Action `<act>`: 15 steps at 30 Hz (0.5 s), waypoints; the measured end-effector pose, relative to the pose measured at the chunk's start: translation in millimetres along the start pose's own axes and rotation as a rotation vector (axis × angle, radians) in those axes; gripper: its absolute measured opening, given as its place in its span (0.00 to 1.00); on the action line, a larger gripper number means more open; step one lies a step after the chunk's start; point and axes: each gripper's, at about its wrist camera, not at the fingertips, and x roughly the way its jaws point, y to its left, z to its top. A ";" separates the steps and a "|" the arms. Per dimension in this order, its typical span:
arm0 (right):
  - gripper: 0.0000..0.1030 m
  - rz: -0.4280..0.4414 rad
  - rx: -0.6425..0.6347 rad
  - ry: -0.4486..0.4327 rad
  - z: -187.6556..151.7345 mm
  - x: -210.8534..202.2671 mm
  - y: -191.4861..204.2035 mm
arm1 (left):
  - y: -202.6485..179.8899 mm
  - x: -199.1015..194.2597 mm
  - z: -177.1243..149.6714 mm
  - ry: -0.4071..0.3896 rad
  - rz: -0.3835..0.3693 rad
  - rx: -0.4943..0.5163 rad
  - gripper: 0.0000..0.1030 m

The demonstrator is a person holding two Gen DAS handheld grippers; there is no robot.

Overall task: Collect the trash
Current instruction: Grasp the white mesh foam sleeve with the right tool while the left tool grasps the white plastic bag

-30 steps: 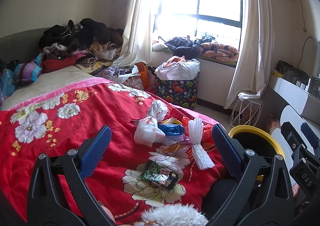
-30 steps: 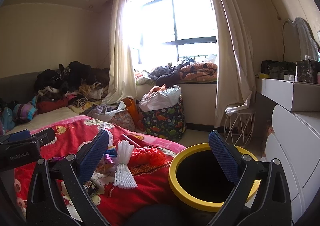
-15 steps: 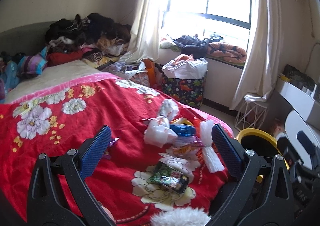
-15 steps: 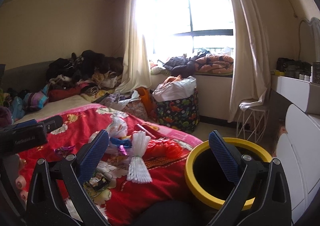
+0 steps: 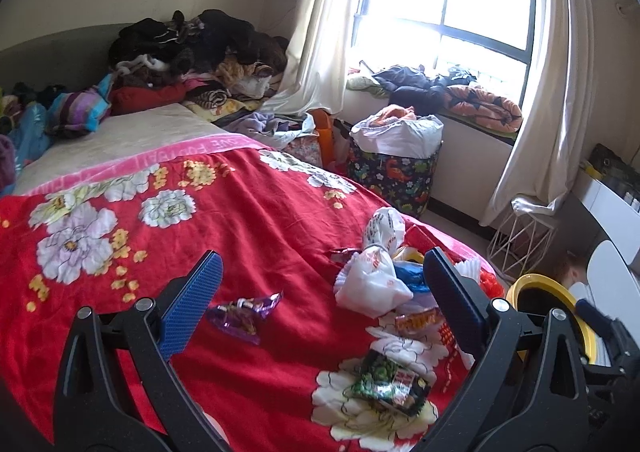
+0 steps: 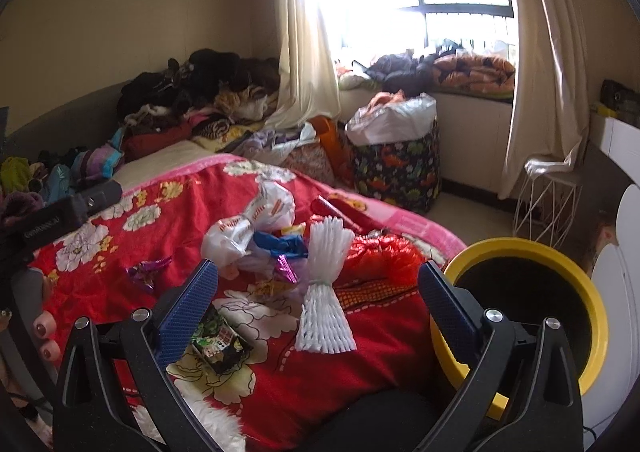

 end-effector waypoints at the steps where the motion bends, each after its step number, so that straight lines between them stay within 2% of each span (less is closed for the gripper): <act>1: 0.94 0.002 0.009 0.025 0.3 5.8 -2.5 | -0.5 3.4 1.6 0.004 -0.006 0.002 0.90; 8: 0.94 0.003 0.058 0.157 -5.7 40.3 -25.7 | -18.1 34.8 12.0 0.047 -0.027 0.068 0.90; 15: 0.94 0.012 0.041 0.209 -8.8 59.1 -37.2 | -38.9 71.9 11.5 0.127 -0.054 0.115 0.90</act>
